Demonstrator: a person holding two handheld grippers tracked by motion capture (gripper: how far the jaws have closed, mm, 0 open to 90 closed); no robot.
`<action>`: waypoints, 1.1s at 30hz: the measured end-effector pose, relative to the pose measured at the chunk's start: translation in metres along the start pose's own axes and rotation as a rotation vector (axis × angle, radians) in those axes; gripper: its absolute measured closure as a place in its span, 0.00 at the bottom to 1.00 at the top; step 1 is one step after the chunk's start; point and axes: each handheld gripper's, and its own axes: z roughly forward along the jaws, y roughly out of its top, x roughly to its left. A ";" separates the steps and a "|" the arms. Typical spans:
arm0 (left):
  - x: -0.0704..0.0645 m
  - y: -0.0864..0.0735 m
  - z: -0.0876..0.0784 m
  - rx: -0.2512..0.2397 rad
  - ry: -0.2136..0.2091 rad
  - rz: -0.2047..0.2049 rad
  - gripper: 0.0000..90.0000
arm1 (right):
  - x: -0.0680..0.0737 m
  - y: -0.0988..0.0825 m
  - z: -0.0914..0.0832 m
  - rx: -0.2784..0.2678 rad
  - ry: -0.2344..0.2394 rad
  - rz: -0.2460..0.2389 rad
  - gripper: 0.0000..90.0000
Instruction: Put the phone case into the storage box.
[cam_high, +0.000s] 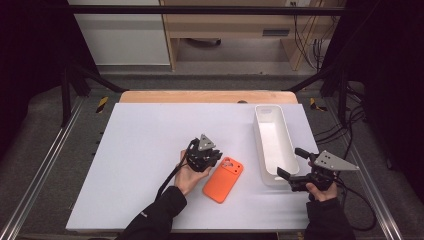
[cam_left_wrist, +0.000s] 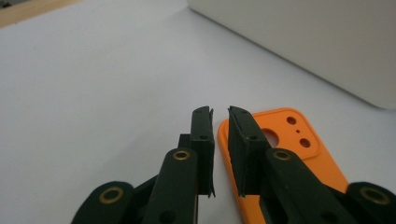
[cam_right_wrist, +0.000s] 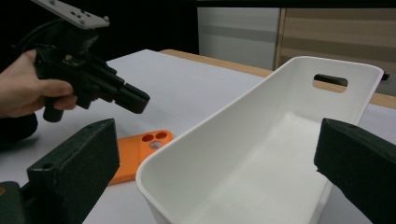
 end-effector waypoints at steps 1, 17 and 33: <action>0.000 0.001 -0.005 -0.010 -0.007 0.000 0.85 | 0.000 0.000 0.000 0.000 -0.001 0.000 0.00; 0.000 0.015 -0.064 -0.131 -0.080 -0.006 0.37 | 0.000 0.000 -0.001 -0.002 -0.002 0.000 0.00; -0.020 0.024 -0.076 -0.125 -0.045 0.009 0.00 | 0.000 0.000 -0.001 -0.003 -0.003 -0.001 0.00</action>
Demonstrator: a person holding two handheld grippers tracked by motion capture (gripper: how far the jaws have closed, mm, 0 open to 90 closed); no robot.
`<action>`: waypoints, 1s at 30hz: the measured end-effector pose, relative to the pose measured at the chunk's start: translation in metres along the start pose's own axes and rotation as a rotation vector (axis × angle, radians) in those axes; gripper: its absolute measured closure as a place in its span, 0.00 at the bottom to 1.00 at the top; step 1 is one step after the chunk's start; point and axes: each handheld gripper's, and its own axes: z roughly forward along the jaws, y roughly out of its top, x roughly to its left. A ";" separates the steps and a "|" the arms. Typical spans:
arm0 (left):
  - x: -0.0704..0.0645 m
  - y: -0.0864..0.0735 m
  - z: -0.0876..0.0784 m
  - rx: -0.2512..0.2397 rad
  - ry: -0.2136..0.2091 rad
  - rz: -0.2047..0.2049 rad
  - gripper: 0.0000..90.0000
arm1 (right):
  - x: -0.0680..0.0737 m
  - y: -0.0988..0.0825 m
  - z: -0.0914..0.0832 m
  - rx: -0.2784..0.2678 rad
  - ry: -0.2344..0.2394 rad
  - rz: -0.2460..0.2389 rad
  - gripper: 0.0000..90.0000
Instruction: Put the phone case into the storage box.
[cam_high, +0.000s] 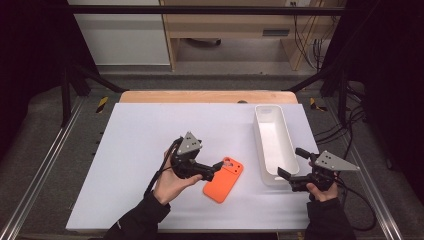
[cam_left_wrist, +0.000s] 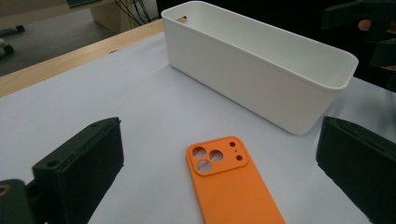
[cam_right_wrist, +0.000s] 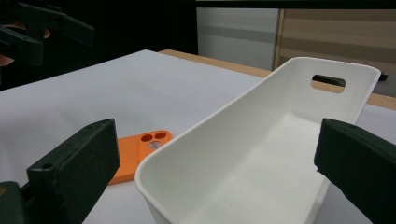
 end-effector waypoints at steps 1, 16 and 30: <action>-0.001 0.000 0.001 0.002 0.001 -0.002 0.00 | 0.000 0.000 0.000 0.001 0.000 0.003 0.00; -0.018 0.001 0.032 0.104 -0.004 -0.002 0.00 | 0.000 0.000 0.000 0.002 0.000 -0.001 0.00; -0.025 -0.021 0.056 0.155 -0.020 -0.014 0.00 | 0.001 0.000 0.000 0.002 0.002 -0.004 0.00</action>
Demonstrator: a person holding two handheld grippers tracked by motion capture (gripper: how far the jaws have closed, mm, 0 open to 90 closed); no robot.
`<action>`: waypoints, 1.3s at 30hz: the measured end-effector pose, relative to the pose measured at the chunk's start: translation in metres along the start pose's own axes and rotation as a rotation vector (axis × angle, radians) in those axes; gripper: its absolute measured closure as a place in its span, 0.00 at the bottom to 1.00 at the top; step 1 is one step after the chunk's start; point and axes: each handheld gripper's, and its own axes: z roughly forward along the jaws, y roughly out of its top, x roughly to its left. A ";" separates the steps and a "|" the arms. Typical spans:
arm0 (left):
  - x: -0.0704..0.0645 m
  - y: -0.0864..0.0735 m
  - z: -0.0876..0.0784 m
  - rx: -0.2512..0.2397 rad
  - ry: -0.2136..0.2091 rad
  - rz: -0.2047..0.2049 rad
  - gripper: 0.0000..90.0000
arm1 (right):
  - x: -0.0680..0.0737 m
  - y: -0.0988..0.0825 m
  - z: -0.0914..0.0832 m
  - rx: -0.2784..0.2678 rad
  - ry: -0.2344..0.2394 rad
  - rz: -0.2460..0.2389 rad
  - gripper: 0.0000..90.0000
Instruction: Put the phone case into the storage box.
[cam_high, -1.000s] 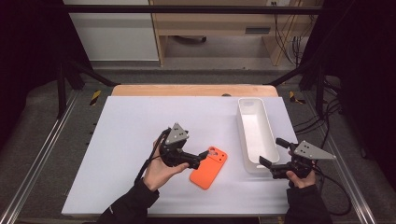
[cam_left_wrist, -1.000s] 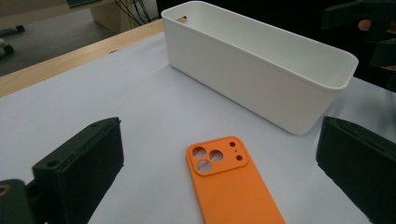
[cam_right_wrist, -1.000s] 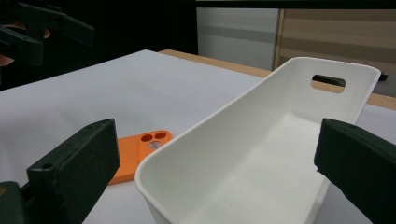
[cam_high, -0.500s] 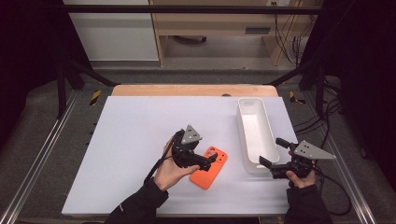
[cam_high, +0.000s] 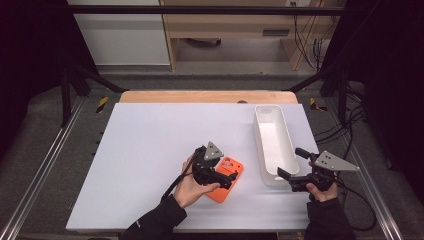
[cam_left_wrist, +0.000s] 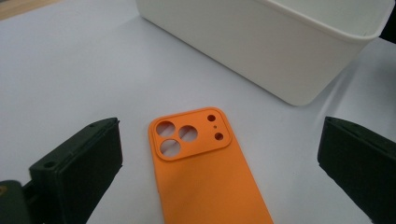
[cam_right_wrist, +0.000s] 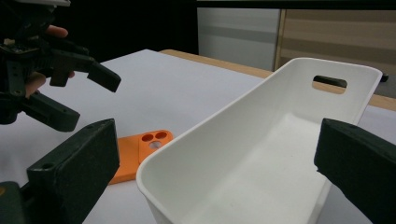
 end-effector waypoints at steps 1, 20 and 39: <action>0.000 -0.001 0.002 0.005 -0.004 -0.002 0.00 | 0.000 0.000 0.000 -0.001 0.000 -0.001 0.00; -0.003 -0.020 0.033 0.118 -0.002 -0.023 0.00 | 0.000 0.000 0.000 -0.001 -0.002 -0.004 0.00; -0.006 -0.030 0.049 0.207 0.049 -0.034 0.02 | 0.000 0.000 0.000 0.001 -0.002 -0.002 0.00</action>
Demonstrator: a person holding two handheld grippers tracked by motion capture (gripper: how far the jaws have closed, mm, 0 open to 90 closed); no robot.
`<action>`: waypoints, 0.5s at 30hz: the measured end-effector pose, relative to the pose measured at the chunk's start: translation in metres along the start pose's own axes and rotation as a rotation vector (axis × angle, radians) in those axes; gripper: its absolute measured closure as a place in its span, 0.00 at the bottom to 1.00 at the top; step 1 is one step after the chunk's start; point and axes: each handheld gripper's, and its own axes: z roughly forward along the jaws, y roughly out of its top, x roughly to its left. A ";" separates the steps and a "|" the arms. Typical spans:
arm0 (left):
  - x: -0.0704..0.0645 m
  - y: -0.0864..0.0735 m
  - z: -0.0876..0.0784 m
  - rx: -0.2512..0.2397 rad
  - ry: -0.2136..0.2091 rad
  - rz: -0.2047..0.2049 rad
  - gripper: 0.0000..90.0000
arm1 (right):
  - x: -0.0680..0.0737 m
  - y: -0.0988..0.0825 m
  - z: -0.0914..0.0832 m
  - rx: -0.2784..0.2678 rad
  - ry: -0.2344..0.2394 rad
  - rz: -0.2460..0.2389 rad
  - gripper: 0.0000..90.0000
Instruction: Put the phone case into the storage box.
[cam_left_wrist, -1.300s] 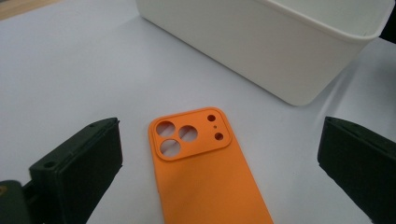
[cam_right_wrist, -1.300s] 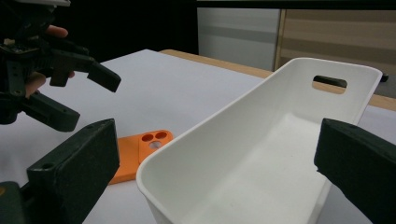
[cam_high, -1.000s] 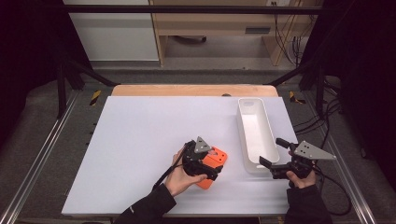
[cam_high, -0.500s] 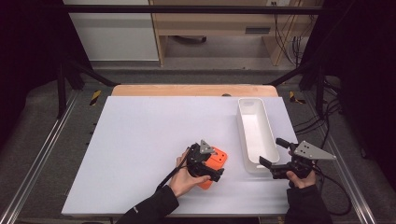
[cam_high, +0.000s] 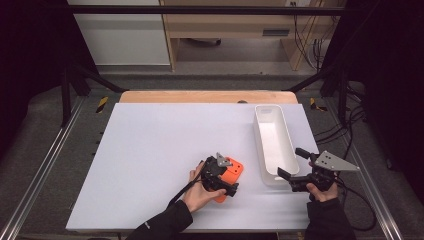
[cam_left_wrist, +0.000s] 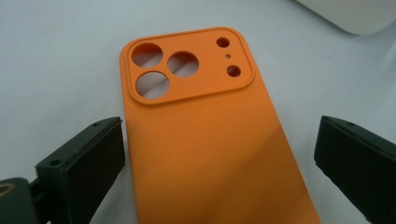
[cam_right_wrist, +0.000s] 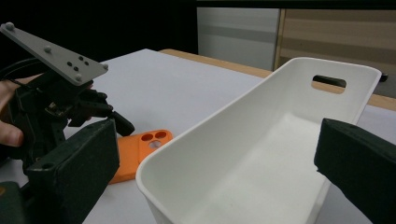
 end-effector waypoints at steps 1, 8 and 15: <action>0.000 0.000 0.001 0.003 0.008 0.003 0.02 | 0.000 0.000 0.000 0.000 0.000 0.000 0.00; -0.001 -0.001 0.003 0.006 0.031 -0.002 0.07 | 0.000 0.000 0.000 0.002 0.001 0.001 0.00; -0.003 -0.002 0.003 0.004 0.053 -0.003 0.11 | 0.000 0.000 0.001 0.003 0.001 -0.004 0.00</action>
